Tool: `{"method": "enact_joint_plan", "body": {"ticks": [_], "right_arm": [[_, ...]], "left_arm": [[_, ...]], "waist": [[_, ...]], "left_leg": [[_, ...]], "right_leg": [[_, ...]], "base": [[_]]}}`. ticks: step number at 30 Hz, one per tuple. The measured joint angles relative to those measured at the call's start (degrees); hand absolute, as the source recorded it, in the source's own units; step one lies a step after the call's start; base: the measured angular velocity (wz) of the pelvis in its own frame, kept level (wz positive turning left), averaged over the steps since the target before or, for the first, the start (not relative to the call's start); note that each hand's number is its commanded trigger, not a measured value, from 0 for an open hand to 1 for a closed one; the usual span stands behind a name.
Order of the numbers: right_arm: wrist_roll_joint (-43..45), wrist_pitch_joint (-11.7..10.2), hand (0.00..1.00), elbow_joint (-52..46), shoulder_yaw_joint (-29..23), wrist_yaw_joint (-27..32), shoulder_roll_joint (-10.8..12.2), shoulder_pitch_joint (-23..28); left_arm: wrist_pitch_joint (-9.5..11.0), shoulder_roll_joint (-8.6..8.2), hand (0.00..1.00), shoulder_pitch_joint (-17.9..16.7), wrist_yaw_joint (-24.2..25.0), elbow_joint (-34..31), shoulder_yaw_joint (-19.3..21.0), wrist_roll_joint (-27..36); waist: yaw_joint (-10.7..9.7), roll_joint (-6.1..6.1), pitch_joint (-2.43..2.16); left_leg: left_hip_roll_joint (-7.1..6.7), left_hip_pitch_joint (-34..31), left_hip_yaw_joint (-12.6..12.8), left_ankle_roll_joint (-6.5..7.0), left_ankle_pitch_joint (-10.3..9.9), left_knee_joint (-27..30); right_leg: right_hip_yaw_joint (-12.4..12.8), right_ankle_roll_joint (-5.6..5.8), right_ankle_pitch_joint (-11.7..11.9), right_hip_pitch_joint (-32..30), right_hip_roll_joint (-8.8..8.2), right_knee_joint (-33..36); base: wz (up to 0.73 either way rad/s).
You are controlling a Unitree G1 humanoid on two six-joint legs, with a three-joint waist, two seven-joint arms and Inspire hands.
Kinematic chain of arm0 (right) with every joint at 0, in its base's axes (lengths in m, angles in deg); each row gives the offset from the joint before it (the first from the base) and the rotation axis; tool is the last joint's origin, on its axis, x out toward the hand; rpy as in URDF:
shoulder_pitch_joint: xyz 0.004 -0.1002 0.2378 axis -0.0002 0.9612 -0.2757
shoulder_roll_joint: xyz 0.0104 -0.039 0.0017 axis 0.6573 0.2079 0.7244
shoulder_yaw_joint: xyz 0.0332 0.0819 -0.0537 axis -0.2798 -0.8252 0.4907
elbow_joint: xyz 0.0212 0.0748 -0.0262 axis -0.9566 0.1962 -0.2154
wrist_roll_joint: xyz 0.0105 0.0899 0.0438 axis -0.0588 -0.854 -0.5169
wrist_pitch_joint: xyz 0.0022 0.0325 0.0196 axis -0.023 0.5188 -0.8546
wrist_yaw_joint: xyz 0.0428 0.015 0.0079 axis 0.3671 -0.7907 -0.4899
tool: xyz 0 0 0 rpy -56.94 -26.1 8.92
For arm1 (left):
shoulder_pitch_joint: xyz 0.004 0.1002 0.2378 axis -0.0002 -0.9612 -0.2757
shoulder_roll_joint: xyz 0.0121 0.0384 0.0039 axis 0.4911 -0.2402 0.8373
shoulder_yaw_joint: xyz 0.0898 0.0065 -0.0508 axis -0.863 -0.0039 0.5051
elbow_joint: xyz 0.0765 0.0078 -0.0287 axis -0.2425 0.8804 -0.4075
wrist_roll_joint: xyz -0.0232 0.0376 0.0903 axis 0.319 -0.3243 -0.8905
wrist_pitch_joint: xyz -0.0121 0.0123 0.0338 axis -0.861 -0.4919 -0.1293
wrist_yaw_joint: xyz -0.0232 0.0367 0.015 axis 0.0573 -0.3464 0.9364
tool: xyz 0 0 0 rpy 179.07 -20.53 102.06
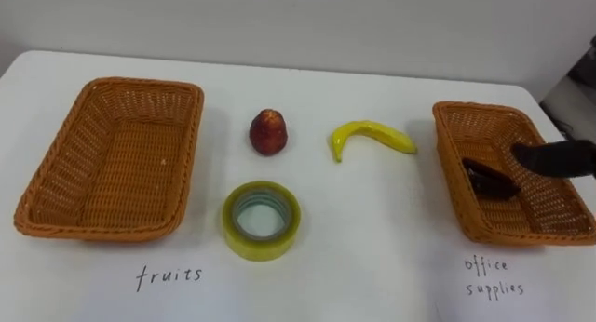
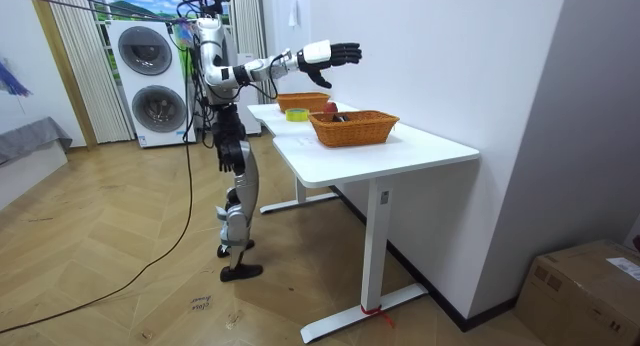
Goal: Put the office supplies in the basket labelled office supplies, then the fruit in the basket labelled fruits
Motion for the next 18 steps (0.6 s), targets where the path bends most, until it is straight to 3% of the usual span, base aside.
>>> {"method": "enact_joint_plan", "body": {"ticks": [7, 10, 18], "right_arm": [[-1.45, -0.52, 0.0, -2.43, 0.21, -0.5, 0.0, -0.16], [-1.48, -0.94, 0.0, -2.55, 0.74, -0.93, 0.0, -0.67], [-8.5, -1.02, 0.0, -3.68, 4.14, -1.69, 0.05, -0.74]], "left_arm": [[0.39, -0.24, 0.0, 0.18, 1.48, -0.01, 0.0, 0.49], [0.67, -0.2, 0.0, 0.03, 2.44, 0.01, 0.01, 0.79], [0.94, -0.34, 0.0, -0.5, 2.79, 0.02, -0.07, 1.66]], "waist": [[1.26, 1.73, 0.03], [1.27, 1.41, 0.22], [2.75, 0.35, 0.02]], "left_leg": [[0.0, -0.72, -0.25, 0.0, 0.0, -0.01], [-0.12, -0.85, -1.09, 0.02, 0.11, 0.13], [-0.15, -1.56, -1.74, 0.01, 0.13, 0.79]], "right_leg": [[-0.4, 0.02, -0.04, -0.16, -0.02, 0.6], [-0.97, 0.02, -0.04, -0.22, -0.09, 0.59], [-2.46, 0.01, -0.02, -0.05, -0.28, -0.19]], "base": [[0.02], [0.1], [0.08]]}}
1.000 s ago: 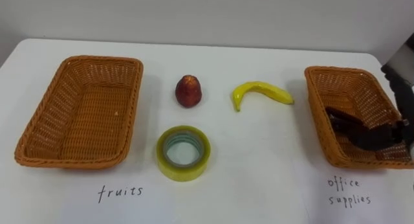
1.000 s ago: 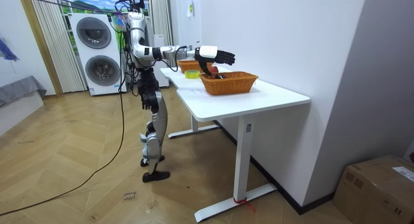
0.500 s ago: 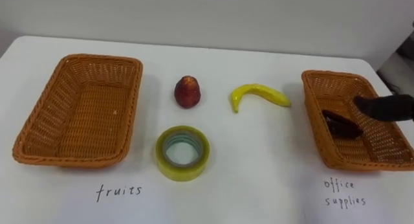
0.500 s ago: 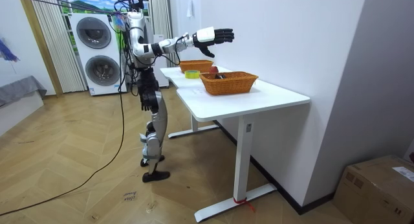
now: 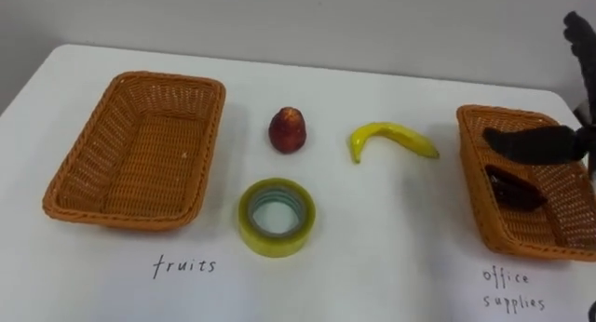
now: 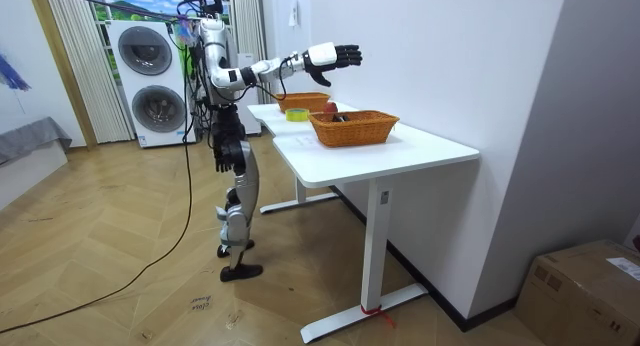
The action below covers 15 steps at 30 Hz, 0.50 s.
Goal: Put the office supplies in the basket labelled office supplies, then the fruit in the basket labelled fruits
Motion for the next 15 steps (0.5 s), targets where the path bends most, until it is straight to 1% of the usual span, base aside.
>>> {"method": "enact_joint_plan", "body": {"ticks": [3, 4, 5, 6, 7, 8, 11, 15], "right_arm": [[-1.04, -0.09, 0.0, 0.02, 1.02, -0.42, 0.55, -0.25], [-1.04, -0.08, 0.0, 0.03, 2.07, -0.35, 1.24, -0.25], [-1.02, -0.08, 0.0, 0.04, 3.16, -0.46, 1.66, -0.25], [-0.86, -0.08, 0.0, 0.04, 4.18, -0.54, 2.1, -0.25], [-0.87, -0.08, 0.0, 0.03, 4.6, -0.66, 2.33, -0.25], [-0.88, -0.08, 0.0, 0.03, 5.08, -1.16, 2.8, -0.25], [-0.9, -0.07, 0.0, 0.02, 6.04, -1.6, 3.58, -0.25], [-2.5, -0.05, 0.0, 0.01, 7.4, -2.02, 4.31, -0.25]], "left_arm": [[-0.04, 0.0, 0.0, -0.21, -0.29, -0.01, -0.49, -0.1], [-0.27, 0.01, 0.0, -0.32, -0.49, 0.0, -0.98, -0.19], [-0.65, -0.09, 0.0, -0.21, -0.51, -0.02, -1.35, -0.31], [-0.89, -0.36, 0.0, -0.21, -0.52, -0.02, -1.58, -0.85], [-0.93, -0.55, 0.0, -0.21, -0.54, -0.01, -1.72, -1.32], [-0.97, -0.92, 0.0, -0.21, -0.53, 0.03, -2.07, -2.33], [-1.21, -1.4, 0.0, -0.42, -0.51, 0.19, -2.47, -2.88], [-1.91, -1.55, 0.0, -0.41, -0.46, 0.15, -3.17, -2.93]], "waist": [[0.48, 0.53, 0.07], [1.01, 0.89, 0.14], [1.28, 1.44, 0.33], [1.36, 1.93, 0.43], [1.41, 2.22, 0.43], [1.48, 2.59, 0.33], [1.59, 3.01, 0.17], [2.07, 2.76, 0.09]], "left_leg": [[-0.02, -0.19, -0.56, 0.0, 0.0, 0.14], [0.1, -0.29, -0.7, 0.0, 0.0, 0.1], [0.37, -0.36, -0.74, -0.01, -0.01, 0.06], [0.36, -0.49, -0.73, -0.01, -0.01, -0.01], [0.34, -0.61, -0.73, -0.01, -0.01, -0.15], [0.3, -0.82, -0.71, -0.01, -0.01, -0.18], [-0.14, -1.35, -0.69, 0.05, 0.2, -0.2], [-0.28, -1.48, -0.91, 0.12, 0.45, 0.06]], "right_leg": [[-0.69, 0.02, 0.03, 0.15, -0.08, 0.12], [-0.65, 0.02, 0.03, 0.19, -0.02, 0.4], [-0.63, 0.02, 0.03, 0.02, 0.03, 0.98], [-0.63, 0.02, 0.02, -0.09, 0.03, 1.01], [-0.64, 0.02, 0.02, -0.15, 0.02, 1.01], [-0.65, 0.01, 0.01, -0.28, -0.04, 0.99], [-0.69, -0.05, -0.05, -0.75, -0.16, 0.89], [-0.96, -0.05, -0.05, -0.85, -0.32, 0.93]], "base": [[0.1], [0.0], [-0.03], [0.0], [0.0], [0.0], [0.01], [0.01]]}}
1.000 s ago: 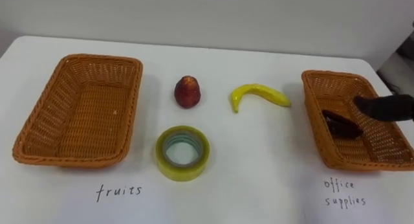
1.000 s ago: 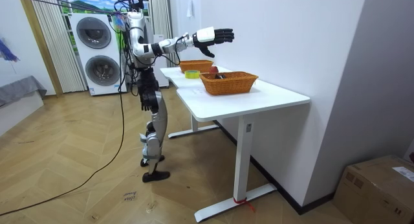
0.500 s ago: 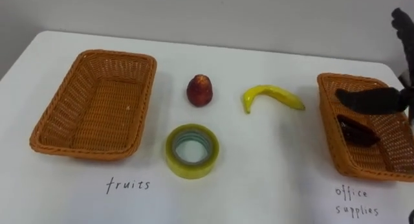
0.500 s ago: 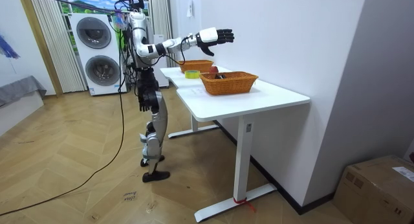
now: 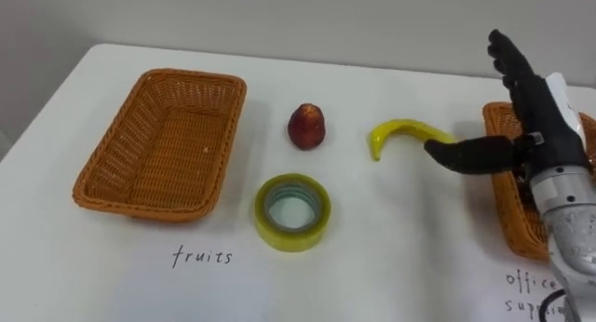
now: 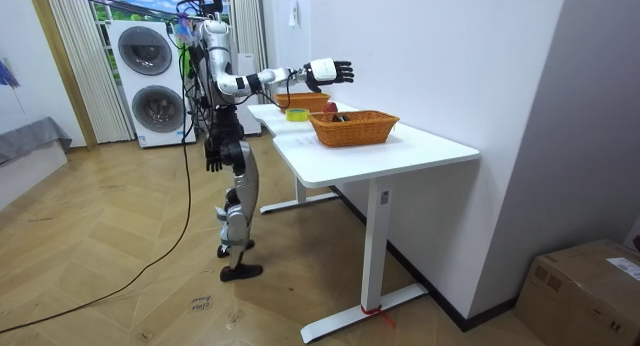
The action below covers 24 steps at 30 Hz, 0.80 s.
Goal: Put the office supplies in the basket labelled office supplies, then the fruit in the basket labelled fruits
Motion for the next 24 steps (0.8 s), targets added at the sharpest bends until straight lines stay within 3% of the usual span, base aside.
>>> {"method": "enact_joint_plan", "body": {"ticks": [10, 14, 24], "right_arm": [[-0.37, 0.0, 0.0, 0.39, 4.85, -4.12, 1.85, 0.0], [-0.7, 0.06, 0.0, 0.41, 6.65, -5.0, 1.93, 0.0], [-1.41, 0.19, 0.0, 0.54, 10.51, -5.64, 2.54, -0.01]], "left_arm": [[-0.25, 0.03, 0.0, 0.65, 1.06, -0.33, -1.19, -0.06], [-0.27, 0.18, 0.0, 1.93, 1.01, -0.3, -3.37, 0.1], [-0.34, 0.15, 0.0, 2.54, 1.03, -0.82, -4.5, 0.1]], "waist": [[0.79, -1.26, 0.34], [1.03, -1.05, 0.48], [1.18, -0.64, 0.32]], "left_leg": [[-0.56, -0.44, -1.84, 0.25, 0.14, 0.25], [-0.62, -0.91, -2.44, 0.29, 0.15, 1.12], [-0.63, -0.87, -2.46, 0.3, 0.15, 0.99]], "right_leg": [[-1.95, 0.32, -0.17, 0.88, -0.69, -0.24], [-2.62, 0.34, -0.19, 0.83, -0.78, -0.17], [-2.84, 0.33, -0.19, 0.91, -0.76, -0.22]], "base": [[0.12], [0.09], [0.0]]}}
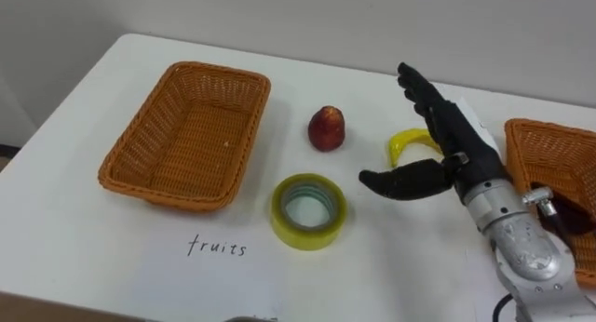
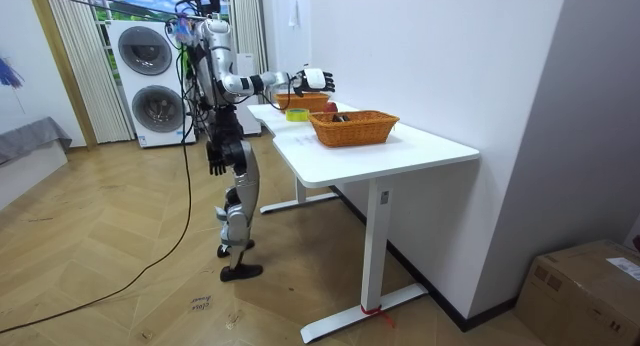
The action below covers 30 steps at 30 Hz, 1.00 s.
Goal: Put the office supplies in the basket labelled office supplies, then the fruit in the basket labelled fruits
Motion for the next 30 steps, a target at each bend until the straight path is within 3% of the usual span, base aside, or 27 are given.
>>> {"method": "enact_joint_plan", "body": {"ticks": [7, 13, 21, 30], "right_arm": [[-0.04, 0.76, 0.0, 0.48, 0.67, -1.9, 0.33, 0.0], [0.47, 1.23, 0.0, 2.6, 2.37, -3.12, 1.6, 0.0], [1.06, 2.08, 0.0, 4.14, 2.82, -5.12, 1.85, -0.03], [1.04, 3.79, 0.0, 5.81, 4.66, -5.81, 1.84, -0.03]], "left_arm": [[-0.36, -0.03, 0.0, 0.04, 0.08, -0.11, 0.02, -0.03], [-0.39, -0.36, 0.0, 0.63, -0.1, -0.1, 0.08, -0.03], [-0.49, -0.36, 0.0, 1.17, 0.05, -0.08, 0.14, -0.16], [-2.27, -0.38, 0.0, 1.25, 0.01, -0.61, 0.14, -2.38]], "waist": [[0.07, 0.58, -0.08], [1.63, 0.31, -0.27], [3.03, 0.17, -0.14], [3.05, 0.09, -0.06]], "left_leg": [[-0.2, 0.04, -0.61, 0.01, 0.01, -0.11], [-0.27, 0.14, -0.94, 0.01, 0.01, -0.02], [-0.64, 0.0, -2.28, 0.12, 0.08, 0.13], [-0.78, 0.06, -2.3, 0.15, 0.06, 0.01]], "right_leg": [[-0.27, 0.02, -0.01, 0.45, -0.03, -0.42], [-0.71, 0.03, 0.0, 0.74, -0.03, -0.79], [-1.88, 0.12, -0.03, 1.06, -0.31, -0.73], [-1.71, 0.22, -0.09, 1.38, -0.36, -0.78]], "base": [[0.03], [0.03], [0.07], [0.01]]}}
